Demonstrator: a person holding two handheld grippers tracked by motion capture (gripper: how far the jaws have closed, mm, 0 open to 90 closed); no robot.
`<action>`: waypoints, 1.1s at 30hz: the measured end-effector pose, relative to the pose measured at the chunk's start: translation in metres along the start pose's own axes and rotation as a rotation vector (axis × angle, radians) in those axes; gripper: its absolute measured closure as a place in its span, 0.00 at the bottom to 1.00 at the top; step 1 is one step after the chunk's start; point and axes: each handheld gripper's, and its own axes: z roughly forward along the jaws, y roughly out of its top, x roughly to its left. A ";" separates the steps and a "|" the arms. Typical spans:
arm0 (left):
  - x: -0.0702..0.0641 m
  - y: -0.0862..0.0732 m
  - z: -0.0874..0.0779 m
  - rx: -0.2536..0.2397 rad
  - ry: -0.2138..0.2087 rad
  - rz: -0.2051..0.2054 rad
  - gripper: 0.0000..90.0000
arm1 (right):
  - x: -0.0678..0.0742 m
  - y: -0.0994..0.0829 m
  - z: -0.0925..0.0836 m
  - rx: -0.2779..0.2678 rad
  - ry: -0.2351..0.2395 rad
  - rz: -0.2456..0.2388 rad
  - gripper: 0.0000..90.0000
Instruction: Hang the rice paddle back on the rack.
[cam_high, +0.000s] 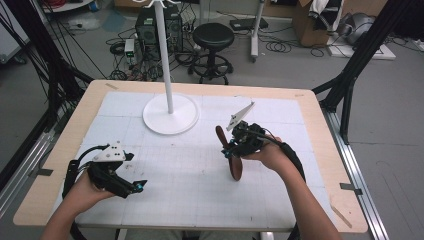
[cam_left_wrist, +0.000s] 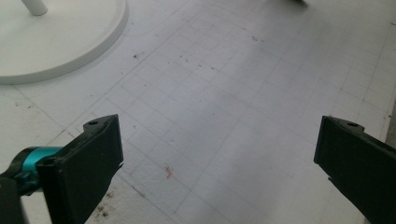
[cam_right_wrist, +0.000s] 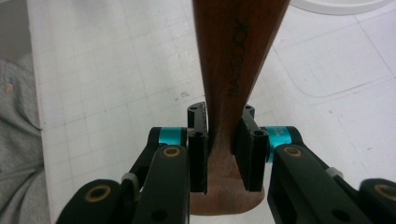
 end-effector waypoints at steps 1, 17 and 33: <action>0.000 0.000 0.000 0.000 0.000 0.000 0.02 | 0.000 0.001 -0.001 0.000 -0.005 0.005 0.86; 0.000 0.000 0.001 -0.001 0.000 -0.004 0.02 | -0.004 0.016 -0.011 -0.012 -0.046 0.040 0.87; 0.001 0.000 -0.002 -0.007 0.000 -0.002 0.02 | -0.008 0.048 -0.030 -0.058 -0.058 0.053 0.87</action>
